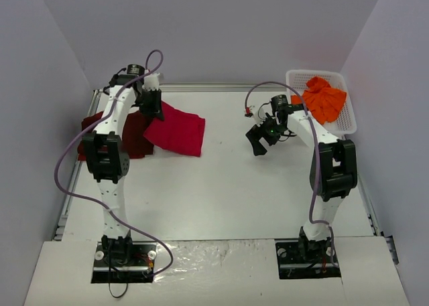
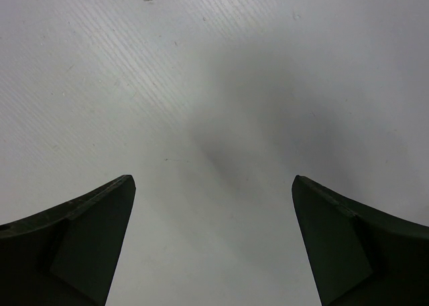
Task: Fold and stack the t-shirts
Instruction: Put the neatly folded tshirt into the corner of the board with the left arm
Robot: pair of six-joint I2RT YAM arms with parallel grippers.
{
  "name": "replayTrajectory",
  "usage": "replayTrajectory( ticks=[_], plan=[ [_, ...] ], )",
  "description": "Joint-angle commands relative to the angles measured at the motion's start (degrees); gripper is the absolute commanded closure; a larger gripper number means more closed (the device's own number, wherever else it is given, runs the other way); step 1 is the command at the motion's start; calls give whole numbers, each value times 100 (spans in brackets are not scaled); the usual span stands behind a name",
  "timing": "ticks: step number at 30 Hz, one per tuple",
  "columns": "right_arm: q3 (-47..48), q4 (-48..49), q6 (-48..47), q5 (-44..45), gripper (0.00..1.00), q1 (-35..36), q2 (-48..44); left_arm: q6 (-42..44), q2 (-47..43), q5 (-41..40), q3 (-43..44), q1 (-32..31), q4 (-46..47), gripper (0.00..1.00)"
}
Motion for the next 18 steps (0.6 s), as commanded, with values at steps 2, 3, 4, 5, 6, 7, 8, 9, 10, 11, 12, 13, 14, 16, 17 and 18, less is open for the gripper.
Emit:
replayTrajectory(
  ticks=[2,3,4,5,6,7,8,9,10,11,12,13,14,16,17,18],
  plan=[
    [-34,-68,67,-31,0,22,67,245,-515,-258,416,235,-427,98],
    [-34,-60,67,21,0,40,110,262,-550,-276,521,271,-454,98],
    [-43,-60,67,48,0,57,128,280,-594,-276,583,358,-532,98],
    [-43,-60,67,74,0,66,155,289,-611,-293,644,402,-585,98],
    [-43,-51,67,92,0,75,190,306,-620,-302,723,446,-638,98],
    [-43,-60,76,127,0,93,216,350,-629,-311,881,473,-751,98],
    [-52,-51,67,145,0,101,234,368,-638,-320,952,508,-822,98],
    [-52,-60,67,171,0,110,269,403,-655,-381,1101,665,-927,98],
    [-52,-60,67,189,0,119,286,395,-664,-425,1146,727,-963,98],
    [-52,-60,58,206,0,137,304,394,-682,-460,1198,763,-998,98],
    [-52,-68,58,224,0,163,322,568,-699,-469,1225,807,-1042,98],
    [-52,-68,58,241,0,163,339,596,-717,-469,1286,842,-1069,98],
    [-52,-60,58,276,0,189,348,614,-726,-478,1313,912,-1095,98],
    [-61,-60,58,338,0,216,401,623,-735,-487,1357,982,-1166,98],
    [-69,-60,58,373,0,233,418,640,-743,-495,1383,1052,-1183,98],
    [-70,-60,58,391,0,233,453,649,-752,-504,1375,1079,-1218,98]
  ],
)
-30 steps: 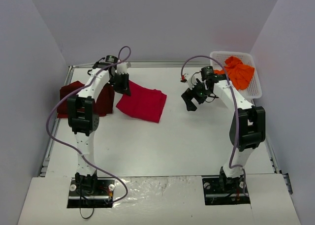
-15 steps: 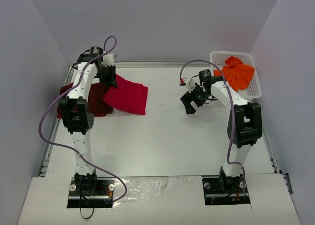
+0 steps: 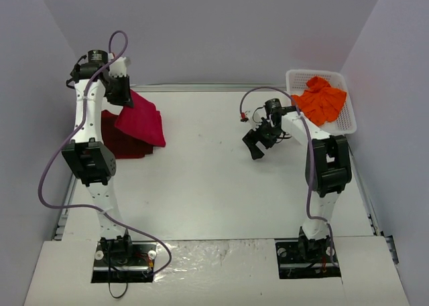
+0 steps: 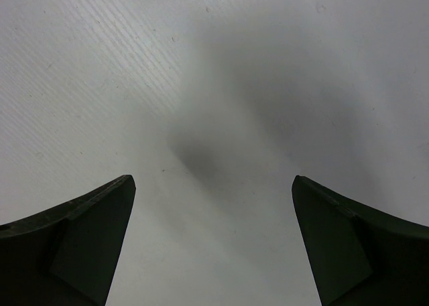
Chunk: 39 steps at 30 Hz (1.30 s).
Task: Fold and stack the t-shirts
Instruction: Put the neatly folded tshirt into the corner of the board with the left arm
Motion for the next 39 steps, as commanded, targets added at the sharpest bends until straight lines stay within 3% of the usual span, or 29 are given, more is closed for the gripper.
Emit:
replayTrajectory(
  ticks=[1,21,39],
  plan=[
    [-45,-132,39,137,0,63,119,199,-457,-93,256,129,-307,98],
    [-37,-141,30,454,0,239,392,533,-563,-146,660,770,-738,98],
    [-54,-149,21,647,0,283,594,779,-765,-286,-184,1254,-334,98]
  ],
)
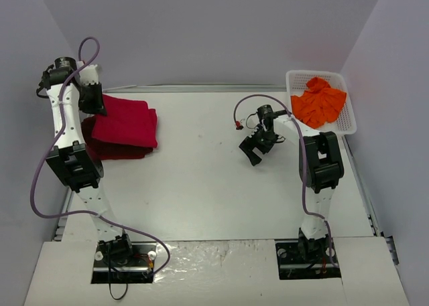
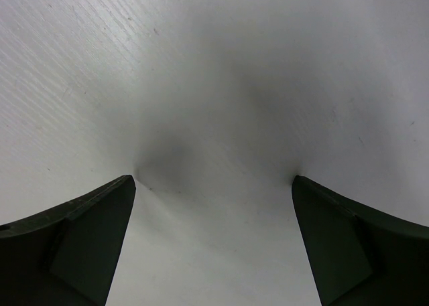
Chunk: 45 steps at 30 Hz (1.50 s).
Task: Fold and stack the t-shirts
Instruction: Put the neatly folded tshirt into the corner of the board with the left arm
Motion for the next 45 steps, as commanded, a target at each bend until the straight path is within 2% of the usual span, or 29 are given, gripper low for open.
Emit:
replayTrajectory(
  ticks=[1,37,45],
  plan=[
    [-59,-204,23,90,0,34,117,163,-488,-195,-7,137,152,98],
    [-59,-213,32,301,0,86,434,690,-505,-1935,-1580,339,1777,98],
    [-59,-213,41,336,0,86,469,699,-338,-2067,-2019,339,2146,98]
  ],
)
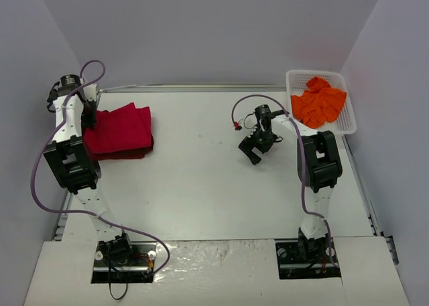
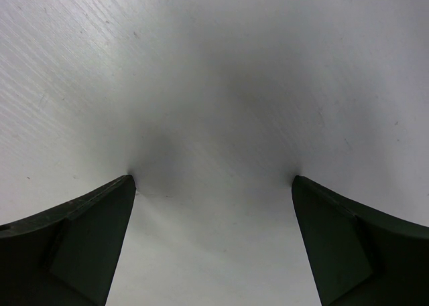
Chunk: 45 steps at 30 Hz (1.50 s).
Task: Fold and stack the t-shirts
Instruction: Put the neatly folded tshirt into the corner of the board with the left arm
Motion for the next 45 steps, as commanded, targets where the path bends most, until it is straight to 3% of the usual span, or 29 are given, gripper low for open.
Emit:
replayTrajectory(
  ticks=[1,21,38,40,41,43,45],
  plan=[
    [-96,-276,43,-42,0,12,375,111,-179,-356,-44,77,359,98],
    [115,-197,87,-262,0,-85,-820,15,454,-787,-510,77,939,98],
    [27,-206,43,-139,0,-129,-724,41,648,-1173,-615,51,1423,97],
    [19,-206,52,-121,0,-120,-697,15,622,-1130,-624,42,1458,85],
    [27,-206,43,-121,0,-129,-689,-20,604,-1112,-624,42,1475,70],
    [19,-206,43,-113,0,-129,-688,-56,525,-1095,-668,42,1528,68],
    [10,-206,43,-112,0,-129,-671,-91,385,-1068,-694,42,1555,57]
  ],
)
